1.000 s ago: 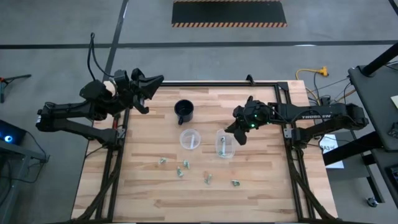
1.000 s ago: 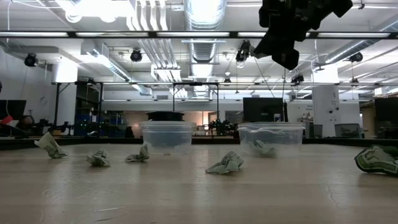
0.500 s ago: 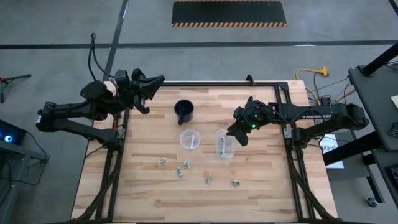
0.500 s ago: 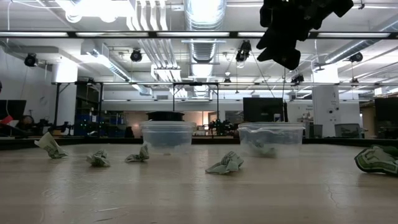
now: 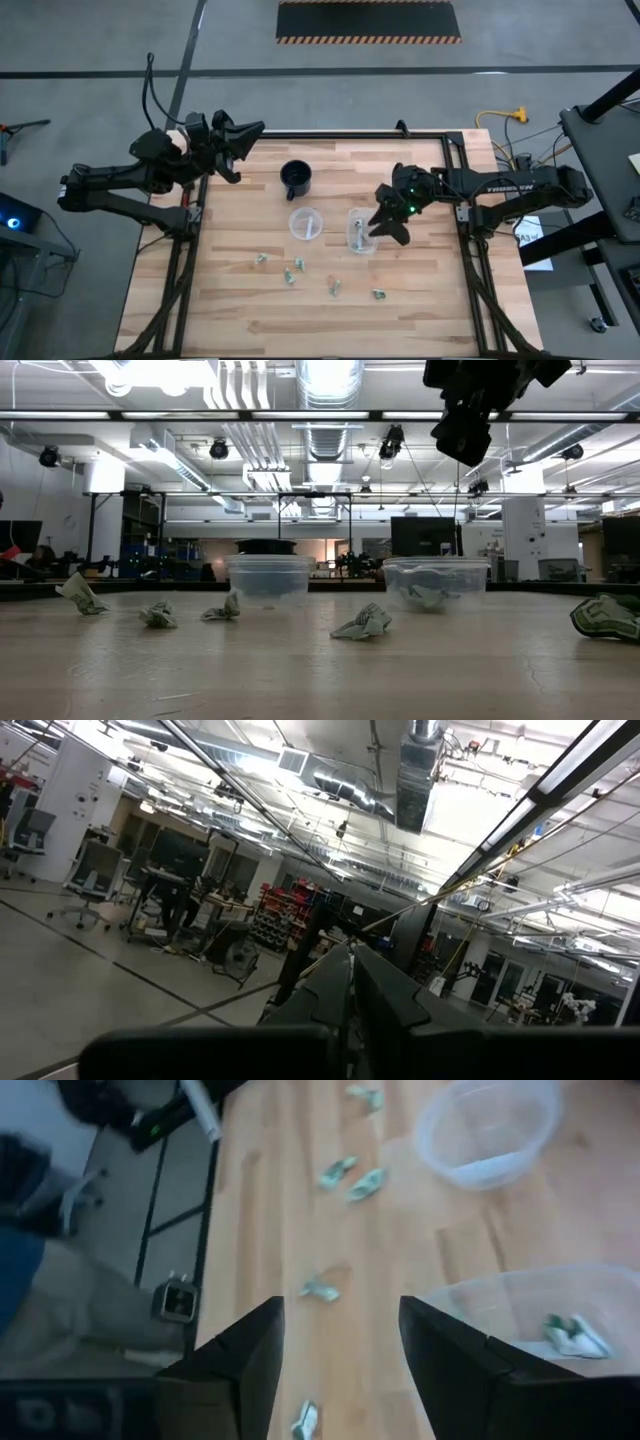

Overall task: Pick and place Stevia / Truvia into bins
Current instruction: Put the truvia packet into the oval transparent container

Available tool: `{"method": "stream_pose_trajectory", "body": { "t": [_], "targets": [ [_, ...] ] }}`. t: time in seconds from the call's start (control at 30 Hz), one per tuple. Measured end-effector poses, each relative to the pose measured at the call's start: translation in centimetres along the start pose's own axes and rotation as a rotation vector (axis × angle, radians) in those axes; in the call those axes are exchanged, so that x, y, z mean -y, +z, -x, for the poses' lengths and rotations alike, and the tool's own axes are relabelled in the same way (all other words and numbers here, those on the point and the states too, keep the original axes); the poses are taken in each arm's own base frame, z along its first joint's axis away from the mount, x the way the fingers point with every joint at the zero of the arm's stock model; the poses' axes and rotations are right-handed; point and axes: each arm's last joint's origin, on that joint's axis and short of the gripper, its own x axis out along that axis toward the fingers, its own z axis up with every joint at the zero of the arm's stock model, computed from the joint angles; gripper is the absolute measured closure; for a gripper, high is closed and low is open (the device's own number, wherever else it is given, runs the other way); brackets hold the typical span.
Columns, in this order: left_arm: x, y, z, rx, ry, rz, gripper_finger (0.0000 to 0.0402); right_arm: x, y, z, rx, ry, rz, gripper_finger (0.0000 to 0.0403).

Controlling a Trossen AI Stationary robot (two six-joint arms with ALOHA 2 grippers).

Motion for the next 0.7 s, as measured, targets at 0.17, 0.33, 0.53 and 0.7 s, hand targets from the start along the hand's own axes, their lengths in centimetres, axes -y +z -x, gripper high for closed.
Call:
{"method": "stream_pose_trajectory", "body": {
  "t": [0.17, 0.33, 0.53, 0.7],
  "targets": [
    [0.0, 0.0, 0.0, -0.001, 0.0, 0.0, 0.04, -1.5, -0.8, -0.6, -0.042, 0.046, 0.112, 0.0224],
    [0.0, 0.0, 0.0, -0.001, 0.0, 0.0, 0.04, -2.6, -2.1, -1.1, -0.123, 0.066, 0.14, 0.0231],
    [0.0, -0.2, -0.1, -0.005, 0.002, -0.024, 0.04, -3.8, -3.7, -1.4, -0.224, 0.083, 0.192, 0.024],
    [0.0, -0.3, -0.2, -0.008, 0.002, -0.028, 0.04, -4.8, -4.9, -1.7, -0.269, 0.044, 0.241, 0.0248]
  ]
}}
